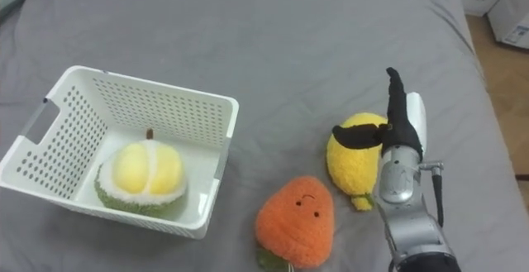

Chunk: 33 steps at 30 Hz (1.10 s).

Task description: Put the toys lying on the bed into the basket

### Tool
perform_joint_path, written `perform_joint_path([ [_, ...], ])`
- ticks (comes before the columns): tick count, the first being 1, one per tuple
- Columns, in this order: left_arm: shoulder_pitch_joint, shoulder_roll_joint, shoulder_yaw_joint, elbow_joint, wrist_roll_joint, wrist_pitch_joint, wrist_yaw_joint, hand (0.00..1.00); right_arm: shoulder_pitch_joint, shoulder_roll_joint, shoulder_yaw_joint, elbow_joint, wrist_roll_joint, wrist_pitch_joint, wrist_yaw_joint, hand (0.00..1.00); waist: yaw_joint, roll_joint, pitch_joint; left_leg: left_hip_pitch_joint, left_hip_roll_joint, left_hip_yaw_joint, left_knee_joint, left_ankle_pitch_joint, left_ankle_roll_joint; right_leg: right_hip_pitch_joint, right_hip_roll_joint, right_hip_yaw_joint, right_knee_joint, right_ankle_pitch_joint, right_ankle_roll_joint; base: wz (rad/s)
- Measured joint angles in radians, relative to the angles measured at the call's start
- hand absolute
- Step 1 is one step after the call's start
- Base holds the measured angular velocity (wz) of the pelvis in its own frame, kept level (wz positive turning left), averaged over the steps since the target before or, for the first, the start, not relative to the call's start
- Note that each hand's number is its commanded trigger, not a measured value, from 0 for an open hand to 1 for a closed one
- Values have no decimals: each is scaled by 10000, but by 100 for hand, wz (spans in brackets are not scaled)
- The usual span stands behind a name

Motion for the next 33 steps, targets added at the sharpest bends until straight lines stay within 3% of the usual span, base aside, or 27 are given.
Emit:
perform_joint_path([
  [3, -182, 60, 6, -28, -35, -105, 12, 0, -308, -47, -9, 605, 111, -186, -250, 0, 3, 23, 27, -357, -7, -98, 109, 9, 3, -280, -12, -94, 12, 1, -2, 10],
  [8, -314, 80, -240, -131, -290, -104, 21, 0, -1091, -93, 82, 2625, 657, -239, -597, 0, 61, 71, 72, -524, -13, -148, 99, 11, 3, -437, -17, -154, 4, 1, -2, 3],
  [12, -380, 91, -396, -108, -396, -112, -6, 0, -1321, -99, 81, 3276, 750, -248, -633, 0, 85, 70, 86, -709, -25, -169, 117, 23, 5, -622, -29, -186, 8, 1, -2, 1],
  [22, -713, 73, -400, 79, -416, -110, -161, 0, -1778, -194, 97, 4448, 1155, -242, -104, 0, 346, 58, 144, -861, -25, -152, 134, 35, 2, -790, -34, -184, 11, 1, -2, -1],
  [28, -932, 89, -665, 131, -1013, -104, -164, 0, -2024, -206, 469, 5627, 1192, -230, 26, 0, 366, 81, 177, -1026, -27, -183, 154, 37, 4, -911, -34, -198, 16, 2, -3, 0],
  [33, -1209, 80, -881, 402, -1092, -111, -166, 0, -2279, -212, 483, 6179, 1206, -244, 171, 0, 445, 212, 278, -1179, -28, -196, 174, 37, 4, -1043, -37, -213, 21, 3, -5, 0],
])
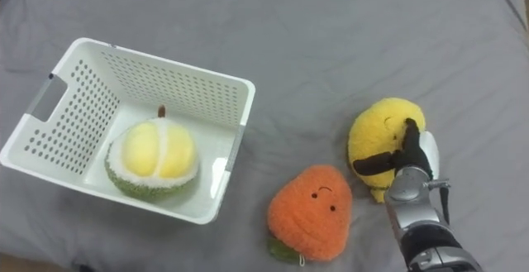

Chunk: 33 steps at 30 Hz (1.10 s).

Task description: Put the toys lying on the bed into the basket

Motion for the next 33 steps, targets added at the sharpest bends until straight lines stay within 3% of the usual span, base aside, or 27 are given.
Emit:
perform_joint_path([
  [12, -51, 4, -228, 41, -509, -39, -12, 0, -193, -73, 21, 638, 296, -111, 217, 0, 162, 32, 21, -95, -10, -8, 21, 2, 2, -112, -6, 4, 2, 2, -3, 0],
  [19, -221, 20, -661, 46, -683, -65, 176, 0, -356, -96, 383, 1114, 223, -99, -18, 0, 181, 107, 52, -285, -3, -131, 180, 21, -1, -167, -15, -231, 19, 23, -36, 5],
  [20, -260, 6, -661, 107, -678, -83, 177, 0, -512, -97, 381, 1307, 198, -121, -122, 18, 199, 158, 52, -365, 2, -135, 190, 37, 1, -239, -14, -240, 33, 40, -60, 0],
  [21, -313, -2, -662, 148, -682, -86, 177, 0, -594, -104, 371, 1377, 206, -121, -164, 88, 198, 194, 70, -397, 2, -148, 197, 45, 3, -257, -16, -244, 36, 48, -67, 8],
  [22, -418, -14, -662, 224, -683, -92, 177, 0, -638, -131, 365, 1412, 213, -122, -304, 100, 199, 287, 91, -460, -5, -204, 241, 48, 5, -272, -18, -269, 40, 54, -67, 10],
  [26, -572, -16, -661, 231, -681, -195, 263, 0, -814, -297, 358, 1415, 33, -191, -867, 100, 362, 502, 73, -746, -2, -223, 223, 124, -5, -643, -33, -319, 195, 54, -67, 2],
  [33, -620, -23, -669, 250, -692, -306, 349, 0, -829, -660, 356, 1475, -12, -263, -1300, 100, 446, 548, 55, -865, 17, -276, 132, 225, -65, -800, -24, -442, 229, 56, -70, 2],
])
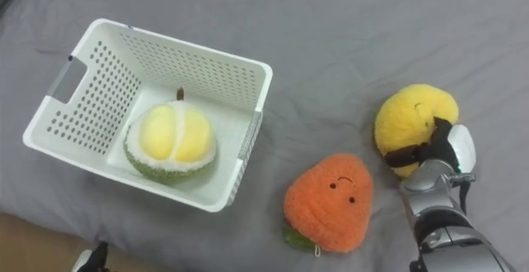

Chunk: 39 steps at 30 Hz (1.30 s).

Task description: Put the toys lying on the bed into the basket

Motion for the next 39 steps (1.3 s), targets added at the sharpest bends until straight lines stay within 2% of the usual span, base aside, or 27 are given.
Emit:
perform_joint_path([
  [4, -6, -9, -124, 72, -9, -128, -1, 0, -48, -23, 3, -2, 0, 1, -38, 100, 32, 27, -6, -111, -6, -21, 1, 38, 3, -115, -14, -31, 2, 4, -7, 0],
  [14, -10, -50, -211, 153, -205, -151, -3, 0, -122, -106, -201, -32, 62, -109, -133, 100, 4, 207, -9, -329, -37, -109, 53, 99, 21, -320, -62, -69, 116, 5, -9, 3],
  [20, 18, -40, -488, 155, -374, -132, -11, 0, -187, -335, -206, -45, 484, -125, -159, 100, 13, 377, -12, -404, -98, -122, 16, 160, 77, -450, -137, -100, 226, 5, -9, 1],
  [29, 14, -29, -489, 156, -384, -314, -15, 0, -255, -421, -399, -57, 1154, -122, -153, 100, -20, 358, -12, -401, -186, -64, 19, 228, 172, -526, -258, -77, 427, 0, 0, 0],
  [34, 53, 87, -286, 143, -350, -378, 0, 0, -195, -413, -854, -749, 1566, 1, -133, 100, -243, 134, -30, -269, -221, -33, 25, 259, 209, -392, -301, -65, 438, -27, 40, 0],
  [37, 220, 166, -178, 134, -254, -386, 16, 0, 69, -401, -856, -2125, 1521, 7, -278, 100, -489, -92, -89, 89, -240, 13, -20, 258, 210, -44, -306, -33, 346, -40, 58, -2],
  [38, 263, 167, -80, 148, -250, -388, 16, 0, 267, -368, -857, -2663, 1513, -12, -309, 100, -579, -221, -157, 288, -241, 26, -79, 258, 210, 175, -289, -22, 228, -40, 59, 0],
  [39, 290, 172, -16, 149, -206, -386, 11, 0, 413, -339, -859, -2939, 1469, -13, -337, 100, -596, -292, -190, 417, -241, 35, -117, 257, 210, 314, -277, -23, 172, -40, 59, 0],
])
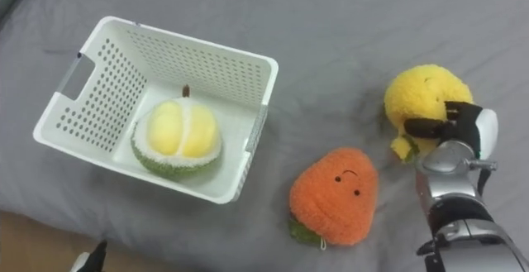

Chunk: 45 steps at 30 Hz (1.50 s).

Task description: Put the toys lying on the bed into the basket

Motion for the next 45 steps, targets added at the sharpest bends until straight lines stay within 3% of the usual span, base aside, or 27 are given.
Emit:
perform_joint_path([
  [2, 223, 4, 309, -9, 70, 44, -27, 0, 613, 208, 18, -1084, -592, 14, -9, 100, -9, -235, -148, 549, -8, 86, -116, -8, -4, 591, 29, 32, -231, 2, -3, -2],
  [10, 717, -62, 510, -119, -4, 165, -137, 0, 2425, 566, 348, -5053, -1786, 62, 337, 100, 5, -234, -150, 1819, 42, 230, -420, -160, -4, 1749, 135, 256, -417, -41, 70, -5],
  [18, 936, -155, 795, -148, 253, 284, -240, 0, 2487, 607, 395, -7061, -1910, 106, 961, 100, -130, -244, -146, 2258, 57, 237, -445, -220, -31, 2179, 152, 232, -482, -63, 107, -1],
  [23, 1059, -167, 1147, -383, 1030, 360, -422, 0, 2487, 760, 404, -8098, -2513, 122, 1622, 100, -9, -245, -146, 2285, 78, 225, -452, -258, -65, 2263, 201, 252, -584, -59, 99, 0],
  [29, 1058, -293, 1297, -560, 1177, 548, -415, 0, 2477, 990, 655, -8744, -3056, 253, 1957, 100, 89, -289, -127, 2340, 74, 157, -450, -304, -75, 2362, 208, 216, -600, -89, 148, 3],
  [42, 989, -381, 1269, -663, 1423, 553, -416, 0, 2450, 1324, 2078, -10173, -4020, 482, 3192, 100, 624, -356, -87, 2480, 74, 80, -435, -349, -63, 2542, 205, 140, -584, -89, 148, 1],
  [45, 944, -390, 1268, -745, 1431, 534, -482, 0, 2439, 1572, 2180, -10172, -4082, 482, 3369, 100, 838, -394, -67, 2495, 74, 56, -414, -355, -66, 2558, 208, 158, -577, -88, 147, 0],
])
